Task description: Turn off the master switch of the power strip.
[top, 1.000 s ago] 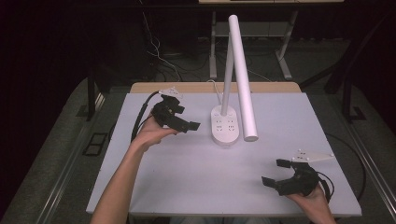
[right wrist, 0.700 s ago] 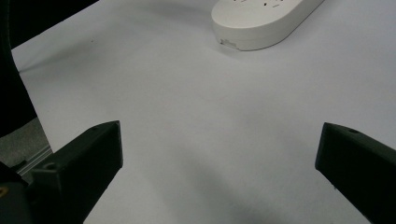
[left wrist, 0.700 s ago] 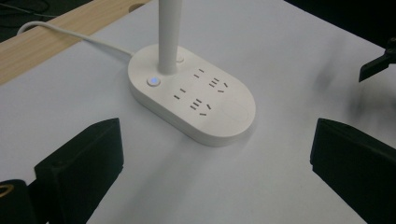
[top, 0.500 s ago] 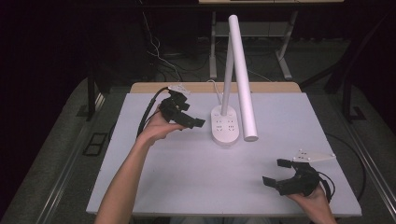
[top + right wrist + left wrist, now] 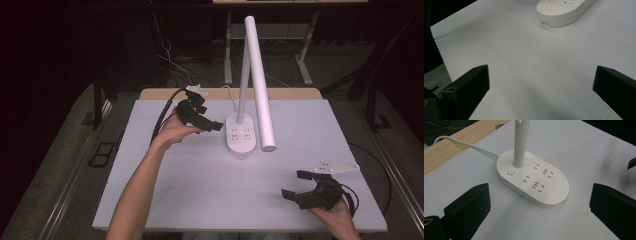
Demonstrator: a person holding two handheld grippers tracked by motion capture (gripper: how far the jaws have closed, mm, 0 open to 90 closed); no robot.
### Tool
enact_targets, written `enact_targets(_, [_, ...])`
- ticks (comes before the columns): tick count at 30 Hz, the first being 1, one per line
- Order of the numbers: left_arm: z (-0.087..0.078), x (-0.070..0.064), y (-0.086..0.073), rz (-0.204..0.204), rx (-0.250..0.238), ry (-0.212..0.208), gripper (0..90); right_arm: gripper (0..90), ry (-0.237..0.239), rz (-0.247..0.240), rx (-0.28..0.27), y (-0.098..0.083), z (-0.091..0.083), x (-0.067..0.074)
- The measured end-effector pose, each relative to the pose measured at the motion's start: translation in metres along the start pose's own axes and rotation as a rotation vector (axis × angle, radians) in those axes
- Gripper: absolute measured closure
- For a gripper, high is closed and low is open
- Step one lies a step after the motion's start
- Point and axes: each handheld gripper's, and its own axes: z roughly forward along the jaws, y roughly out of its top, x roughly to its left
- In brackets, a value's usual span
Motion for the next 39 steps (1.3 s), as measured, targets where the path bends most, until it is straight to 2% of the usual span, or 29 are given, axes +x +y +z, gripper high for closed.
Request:
enact_targets(5, [0.006, 0.003, 0.007, 0.015, -0.002, 0.003, 2.3, 0.3, 0.001, 0.003, 0.0, 0.0, 0.0, 0.0])
enact_targets(7, [0.008, 0.003, 0.009, 0.005, 0.007, 0.003, 2.6, 0.2, 0.002, 0.003, 0.0, 0.0, -0.001, 0.0])
enact_targets(9, [0.011, 0.004, 0.011, 0.018, 0.021, 0.007, 2.6, 0.2, 0.001, 0.002, 0.0, 0.0, -0.001, 0.0])
enact_targets(10, [0.013, 0.004, 0.012, 0.009, 0.011, 0.01, 2.7, 0.2, 0.002, 0.003, -0.001, 0.0, -0.001, 0.0])
enact_targets(11, [0.013, 0.006, 0.013, 0.026, 0.027, 0.008, 3.0, 0.3, 0.002, 0.003, 0.0, 0.0, -0.001, 0.0])
enact_targets(14, [0.017, 0.007, 0.016, 0.033, 0.035, 0.008, 3.1, 0.3, 0.003, 0.002, 0.0, 0.0, 0.0, 0.0])
enact_targets(18, [0.024, 0.007, 0.016, 0.0, 0.018, 0.017, 3.5, 0.3, 0.005, 0.002, 0.0, 0.0, -0.001, 0.0])
enact_targets(21, [0.025, 0.013, 0.016, 0.013, 0.037, 0.014, 4.3, 0.2, 0.003, 0.002, -0.001, 0.0, -0.001, 0.0])
enact_targets(26, [0.033, 0.018, 0.014, -0.027, 0.0, 0.02, 5.5, 0.2, -0.001, 0.011, -0.005, 0.0, -0.001, -0.001])
enact_targets(27, [0.033, 0.02, 0.015, -0.02, 0.01, 0.018, 5.9, 0.3, -0.001, 0.012, -0.005, 0.0, -0.002, -0.001])
enact_targets(30, [0.038, 0.022, 0.014, -0.052, -0.016, 0.014, 6.6, 0.3, -0.001, 0.01, -0.008, -0.001, -0.002, -0.002])
enact_targets(31, [0.039, 0.024, 0.014, -0.042, -0.007, 0.014, 6.9, 0.2, -0.001, 0.01, -0.01, -0.001, -0.002, -0.002])
enact_targets(32, [0.041, 0.024, 0.014, -0.057, -0.011, 0.009, 7.6, 0.3, -0.001, 0.01, -0.01, -0.001, -0.002, -0.002])
enact_targets(37, [0.049, 0.028, 0.012, -0.079, -0.018, 0.007, 10.1, 0.3, -0.001, 0.005, -0.009, -0.001, -0.002, -0.002])
enact_targets(38, [0.049, 0.03, 0.012, -0.067, -0.018, 0.004, 11.0, 0.3, -0.001, 0.005, -0.01, -0.001, -0.002, -0.002])
enact_targets(39, [0.05, 0.03, 0.012, -0.081, -0.019, 0.002, 12.0, 0.2, 0.0, 0.006, -0.01, -0.001, -0.002, -0.002])
